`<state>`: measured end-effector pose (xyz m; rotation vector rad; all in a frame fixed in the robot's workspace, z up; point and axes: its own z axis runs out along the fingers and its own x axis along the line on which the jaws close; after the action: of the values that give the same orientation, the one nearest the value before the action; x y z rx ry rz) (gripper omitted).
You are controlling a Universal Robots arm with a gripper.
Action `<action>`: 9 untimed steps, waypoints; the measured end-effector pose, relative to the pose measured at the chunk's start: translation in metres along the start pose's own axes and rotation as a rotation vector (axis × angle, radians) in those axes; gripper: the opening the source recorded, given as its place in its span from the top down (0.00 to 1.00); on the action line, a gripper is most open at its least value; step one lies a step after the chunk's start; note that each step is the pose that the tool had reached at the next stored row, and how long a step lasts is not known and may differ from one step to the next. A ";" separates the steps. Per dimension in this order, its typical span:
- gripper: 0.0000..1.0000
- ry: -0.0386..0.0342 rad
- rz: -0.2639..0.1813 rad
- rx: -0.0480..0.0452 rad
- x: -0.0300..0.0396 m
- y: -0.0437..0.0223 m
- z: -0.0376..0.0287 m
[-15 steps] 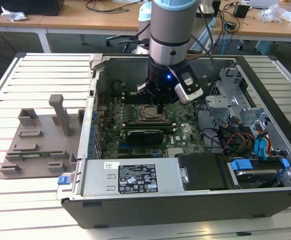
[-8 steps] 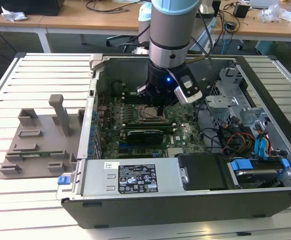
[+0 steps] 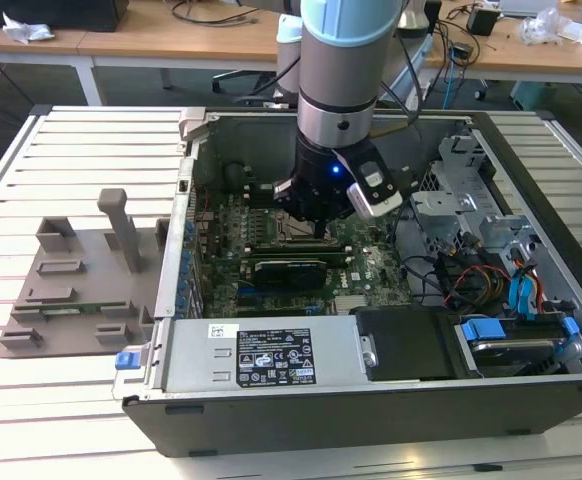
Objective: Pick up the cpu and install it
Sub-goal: 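Install the second cpu locking lever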
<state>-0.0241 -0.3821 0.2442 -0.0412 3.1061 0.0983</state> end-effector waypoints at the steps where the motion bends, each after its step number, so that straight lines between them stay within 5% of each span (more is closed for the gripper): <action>1: 0.89 0.0000 0.000 -0.0002 0.0004 -0.0001 0.0013; 9: 0.89 -0.0002 0.000 -0.0050 0.0116 0.0066 0.0098</action>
<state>-0.0355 -0.3753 0.2344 -0.0416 3.1057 0.1061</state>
